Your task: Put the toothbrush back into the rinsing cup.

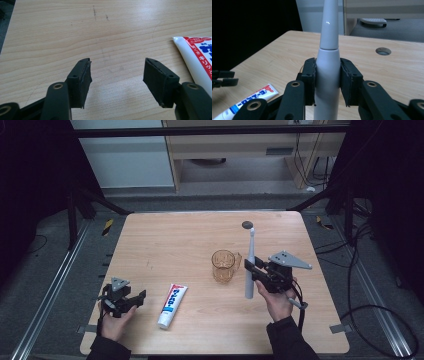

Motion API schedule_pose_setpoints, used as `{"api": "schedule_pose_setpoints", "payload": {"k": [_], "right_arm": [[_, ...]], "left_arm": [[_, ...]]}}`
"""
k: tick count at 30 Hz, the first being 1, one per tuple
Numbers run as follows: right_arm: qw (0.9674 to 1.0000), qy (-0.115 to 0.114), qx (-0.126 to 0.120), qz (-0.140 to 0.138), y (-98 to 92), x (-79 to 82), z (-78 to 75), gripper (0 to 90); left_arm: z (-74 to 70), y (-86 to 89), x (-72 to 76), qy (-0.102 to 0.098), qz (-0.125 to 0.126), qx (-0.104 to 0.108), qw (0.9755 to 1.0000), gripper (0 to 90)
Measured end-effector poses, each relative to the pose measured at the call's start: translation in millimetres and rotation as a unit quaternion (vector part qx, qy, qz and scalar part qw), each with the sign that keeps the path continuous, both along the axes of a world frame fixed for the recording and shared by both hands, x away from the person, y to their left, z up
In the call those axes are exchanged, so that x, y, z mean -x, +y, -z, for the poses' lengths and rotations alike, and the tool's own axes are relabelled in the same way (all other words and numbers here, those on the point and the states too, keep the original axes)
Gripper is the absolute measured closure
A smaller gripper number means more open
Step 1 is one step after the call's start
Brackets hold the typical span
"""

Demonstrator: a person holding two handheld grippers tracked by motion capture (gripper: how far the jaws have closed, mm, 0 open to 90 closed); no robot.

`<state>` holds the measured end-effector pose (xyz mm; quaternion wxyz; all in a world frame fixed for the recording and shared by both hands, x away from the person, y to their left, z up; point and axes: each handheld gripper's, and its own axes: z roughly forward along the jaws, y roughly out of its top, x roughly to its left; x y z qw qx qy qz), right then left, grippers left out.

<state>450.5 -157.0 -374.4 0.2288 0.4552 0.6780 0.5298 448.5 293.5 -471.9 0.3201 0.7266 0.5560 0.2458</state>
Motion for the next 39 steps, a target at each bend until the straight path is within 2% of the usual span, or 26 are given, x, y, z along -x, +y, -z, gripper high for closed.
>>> {"api": "schedule_pose_setpoints", "payload": {"k": [8, 18, 22, 29, 39], "right_arm": [[0.9992, -0.029, -0.024, 0.012, 4.9, -8.1, -11.7, 67.7], [0.9945, -0.071, -0.064, 0.043, 3.4, -24.3, -28.7, 67.7], [0.9924, -0.087, -0.067, 0.055, 4.8, -31.4, -33.8, 67.7], [0.9897, -0.103, -0.075, 0.066, 10.5, -41.7, -37.3, 67.7], [0.9872, -0.114, -0.08, 0.078, 22.3, -56.8, -35.9, 67.6]], "left_arm": [[0.1, 0.4, -0.1, 0.0, 0.0, 0.0, 1.0, 38.3], [-0.1, 1.2, 0.0, -0.003, -0.003, 0.001, 1.0, 38.3], [-0.1, 1.0, 0.0, -0.003, -0.003, 0.001, 1.0, 38.3], [-0.2, 1.5, 0.0, -0.004, -0.003, 0.002, 1.0, 38.4], [-0.1, 1.8, -0.3, -0.004, -0.003, 0.004, 1.0, 38.4]]}}
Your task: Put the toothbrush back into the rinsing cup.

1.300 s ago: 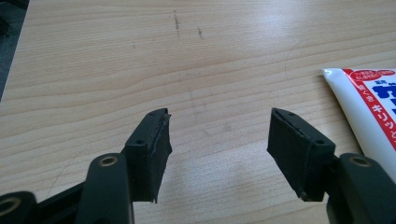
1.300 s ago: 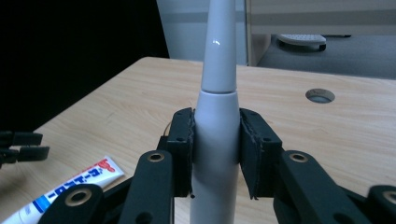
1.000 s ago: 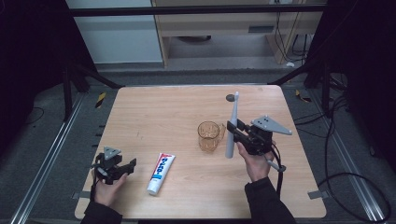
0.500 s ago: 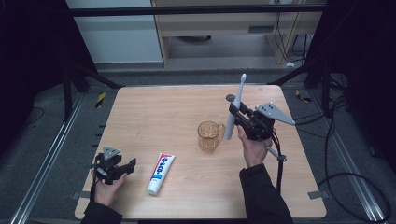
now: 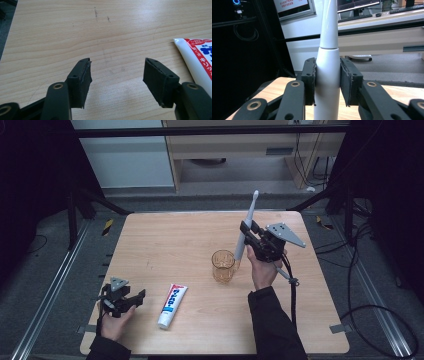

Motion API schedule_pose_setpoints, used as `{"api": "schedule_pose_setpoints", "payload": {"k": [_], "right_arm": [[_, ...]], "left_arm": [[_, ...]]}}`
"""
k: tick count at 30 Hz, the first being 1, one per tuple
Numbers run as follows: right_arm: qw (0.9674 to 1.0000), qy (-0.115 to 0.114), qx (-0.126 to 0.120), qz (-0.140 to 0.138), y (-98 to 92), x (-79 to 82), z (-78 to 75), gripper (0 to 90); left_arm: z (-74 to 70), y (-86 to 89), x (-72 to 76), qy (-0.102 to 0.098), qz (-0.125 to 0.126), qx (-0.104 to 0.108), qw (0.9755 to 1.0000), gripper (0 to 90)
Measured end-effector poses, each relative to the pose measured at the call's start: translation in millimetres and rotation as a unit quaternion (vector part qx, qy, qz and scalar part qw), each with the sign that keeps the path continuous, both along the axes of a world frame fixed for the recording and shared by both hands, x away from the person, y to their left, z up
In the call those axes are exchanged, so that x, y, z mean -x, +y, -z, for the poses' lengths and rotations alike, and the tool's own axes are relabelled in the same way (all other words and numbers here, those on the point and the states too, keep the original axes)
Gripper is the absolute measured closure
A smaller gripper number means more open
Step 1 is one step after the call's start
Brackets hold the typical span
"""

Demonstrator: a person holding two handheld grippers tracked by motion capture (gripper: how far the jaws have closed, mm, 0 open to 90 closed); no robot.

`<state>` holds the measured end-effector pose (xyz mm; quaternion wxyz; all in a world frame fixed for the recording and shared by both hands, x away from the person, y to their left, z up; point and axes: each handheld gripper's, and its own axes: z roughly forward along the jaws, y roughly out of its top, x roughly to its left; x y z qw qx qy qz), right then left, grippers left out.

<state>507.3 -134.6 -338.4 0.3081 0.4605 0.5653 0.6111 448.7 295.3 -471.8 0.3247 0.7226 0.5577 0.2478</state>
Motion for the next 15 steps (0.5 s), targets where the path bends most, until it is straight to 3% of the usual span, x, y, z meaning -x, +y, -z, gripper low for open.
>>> {"api": "schedule_pose_setpoints", "payload": {"k": [15], "right_arm": [[0.9997, -0.009, 0.023, -0.002, 18.9, -14.8, 13.8, 67.6]], "left_arm": [[0.2, 0.6, -0.2, 0.0, 0.0, 0.001, 1.0, 38.4]]}}
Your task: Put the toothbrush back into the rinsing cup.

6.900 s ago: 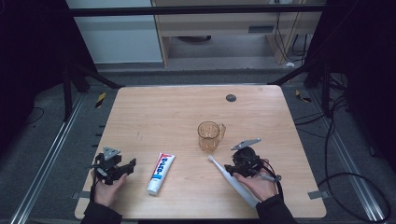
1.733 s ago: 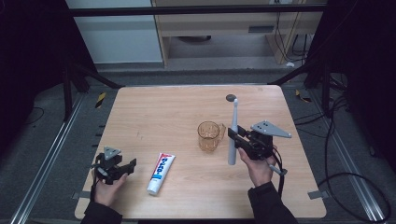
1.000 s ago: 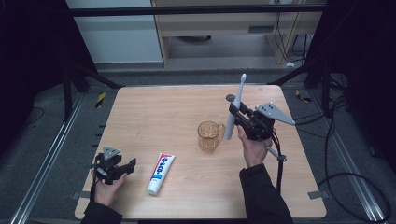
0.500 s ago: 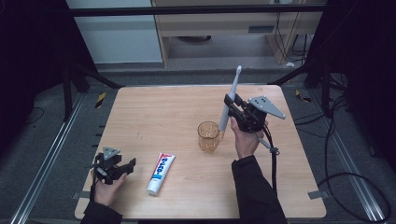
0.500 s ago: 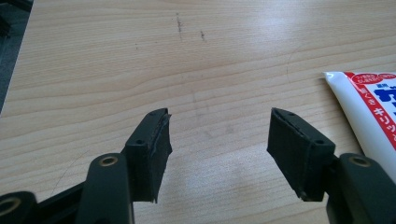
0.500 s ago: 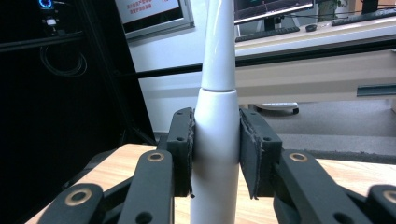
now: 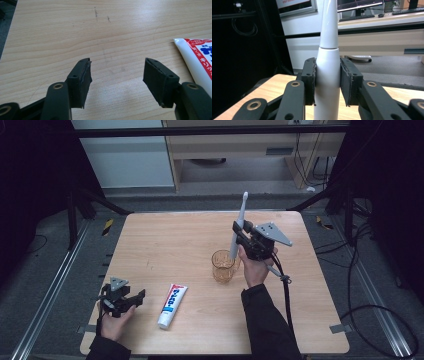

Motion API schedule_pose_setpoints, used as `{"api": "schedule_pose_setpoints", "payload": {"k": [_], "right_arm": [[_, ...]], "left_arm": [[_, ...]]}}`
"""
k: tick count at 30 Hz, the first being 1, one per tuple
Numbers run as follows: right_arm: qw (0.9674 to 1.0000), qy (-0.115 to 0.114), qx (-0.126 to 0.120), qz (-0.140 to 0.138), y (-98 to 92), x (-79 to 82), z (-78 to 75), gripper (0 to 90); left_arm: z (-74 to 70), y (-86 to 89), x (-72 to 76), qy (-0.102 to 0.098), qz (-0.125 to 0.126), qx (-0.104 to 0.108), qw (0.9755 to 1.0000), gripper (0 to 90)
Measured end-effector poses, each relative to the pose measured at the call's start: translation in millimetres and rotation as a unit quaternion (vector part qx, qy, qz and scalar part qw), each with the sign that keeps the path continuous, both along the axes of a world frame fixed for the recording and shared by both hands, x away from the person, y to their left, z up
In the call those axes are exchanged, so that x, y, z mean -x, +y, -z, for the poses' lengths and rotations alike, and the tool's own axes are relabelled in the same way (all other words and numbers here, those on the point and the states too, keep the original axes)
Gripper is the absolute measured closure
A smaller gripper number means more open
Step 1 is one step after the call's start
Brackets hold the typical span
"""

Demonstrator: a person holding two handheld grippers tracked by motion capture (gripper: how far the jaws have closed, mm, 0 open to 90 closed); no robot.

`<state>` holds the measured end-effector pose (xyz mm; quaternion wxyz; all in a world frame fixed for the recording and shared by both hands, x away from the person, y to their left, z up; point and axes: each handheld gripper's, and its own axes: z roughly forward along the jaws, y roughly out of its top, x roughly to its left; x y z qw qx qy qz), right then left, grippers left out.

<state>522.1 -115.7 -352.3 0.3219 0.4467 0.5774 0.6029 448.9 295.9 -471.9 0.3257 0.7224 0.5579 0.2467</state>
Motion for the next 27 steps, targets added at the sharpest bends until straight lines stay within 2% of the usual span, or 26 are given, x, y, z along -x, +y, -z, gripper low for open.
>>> {"api": "schedule_pose_setpoints", "payload": {"k": [5, 27], "right_arm": [[0.9999, 0.001, 0.013, -0.005, 7.6, -2.6, 7.9, 67.6], [0.9993, 0.017, 0.029, -0.016, 18.4, -5.9, 37.8, 67.6]], "left_arm": [[-0.1, 0.4, 0.1, 0.0, 0.0, -0.001, 1.0, 38.4], [-0.1, 0.6, 0.0, 0.0, 0.0, -0.001, 1.0, 38.4]]}}
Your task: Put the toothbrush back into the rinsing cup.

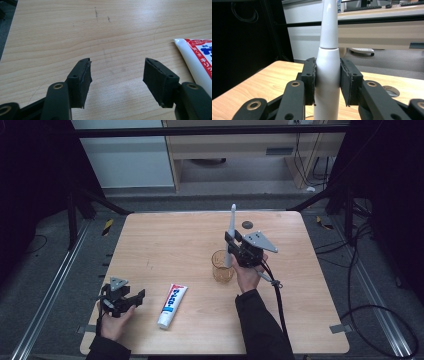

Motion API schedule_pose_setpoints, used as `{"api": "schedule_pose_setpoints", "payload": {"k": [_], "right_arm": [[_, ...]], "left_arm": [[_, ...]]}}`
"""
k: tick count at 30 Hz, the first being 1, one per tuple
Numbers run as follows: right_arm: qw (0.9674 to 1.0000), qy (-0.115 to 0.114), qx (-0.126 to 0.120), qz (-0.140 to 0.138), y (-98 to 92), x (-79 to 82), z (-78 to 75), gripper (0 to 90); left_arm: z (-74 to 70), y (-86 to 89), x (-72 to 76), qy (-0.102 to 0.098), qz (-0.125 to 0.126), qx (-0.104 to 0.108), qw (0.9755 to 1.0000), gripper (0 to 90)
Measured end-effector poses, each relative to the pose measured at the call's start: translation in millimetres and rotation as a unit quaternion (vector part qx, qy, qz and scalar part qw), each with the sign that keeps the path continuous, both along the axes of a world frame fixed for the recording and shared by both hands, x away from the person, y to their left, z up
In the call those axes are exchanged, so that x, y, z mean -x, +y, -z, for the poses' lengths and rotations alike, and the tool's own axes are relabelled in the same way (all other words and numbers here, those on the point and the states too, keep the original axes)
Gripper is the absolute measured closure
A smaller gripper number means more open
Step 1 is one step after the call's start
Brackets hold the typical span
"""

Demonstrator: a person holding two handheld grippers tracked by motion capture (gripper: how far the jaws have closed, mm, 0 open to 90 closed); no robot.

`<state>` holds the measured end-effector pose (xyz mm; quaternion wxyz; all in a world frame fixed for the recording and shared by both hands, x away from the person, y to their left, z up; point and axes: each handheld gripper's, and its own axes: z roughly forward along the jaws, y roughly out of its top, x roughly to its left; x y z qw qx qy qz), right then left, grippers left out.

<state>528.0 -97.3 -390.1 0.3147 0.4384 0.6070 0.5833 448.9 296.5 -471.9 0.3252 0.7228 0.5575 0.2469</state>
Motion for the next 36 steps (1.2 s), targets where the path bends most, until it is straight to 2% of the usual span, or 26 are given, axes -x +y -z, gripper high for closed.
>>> {"api": "schedule_pose_setpoints", "payload": {"k": [13, 36], "right_arm": [[0.9997, 0.019, 0.013, 0.003, 2.1, 0.5, 21.5, 67.6], [0.9979, 0.056, 0.033, -0.005, 0.5, 6.5, 45.4, 67.4]], "left_arm": [[0.1, 0.2, -0.1, 0.0, 0.0, 0.0, 1.0, 38.4], [0.2, -0.3, 0.2, 0.0, 0.001, 0.001, 1.0, 38.2]]}}
